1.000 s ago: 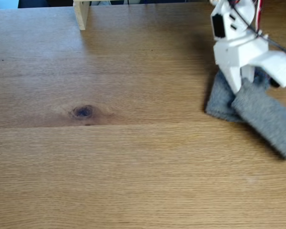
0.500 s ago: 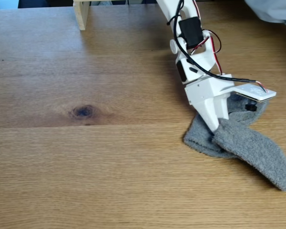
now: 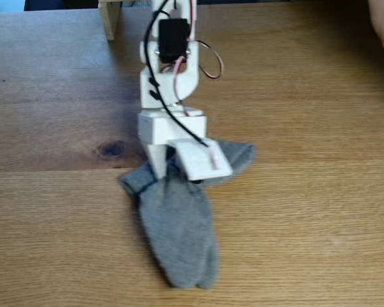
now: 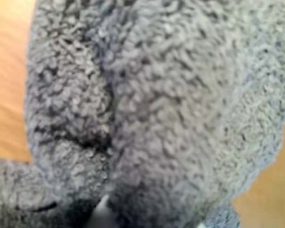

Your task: Clean the area in front of the robot

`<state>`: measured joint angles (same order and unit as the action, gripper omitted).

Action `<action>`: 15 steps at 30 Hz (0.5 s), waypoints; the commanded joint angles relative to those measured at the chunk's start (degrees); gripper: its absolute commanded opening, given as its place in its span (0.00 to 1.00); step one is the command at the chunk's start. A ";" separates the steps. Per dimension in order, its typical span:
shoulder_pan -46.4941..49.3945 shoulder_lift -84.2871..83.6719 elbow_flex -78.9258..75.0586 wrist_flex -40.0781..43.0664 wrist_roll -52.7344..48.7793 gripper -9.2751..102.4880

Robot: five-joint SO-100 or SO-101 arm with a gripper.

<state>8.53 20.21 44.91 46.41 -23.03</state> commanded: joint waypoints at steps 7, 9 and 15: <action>-1.85 22.41 -0.44 26.81 11.69 0.08; -2.37 29.18 -0.44 30.85 14.33 0.08; 2.29 44.91 -0.35 43.15 22.85 0.08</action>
<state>6.42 46.32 46.05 84.46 -4.39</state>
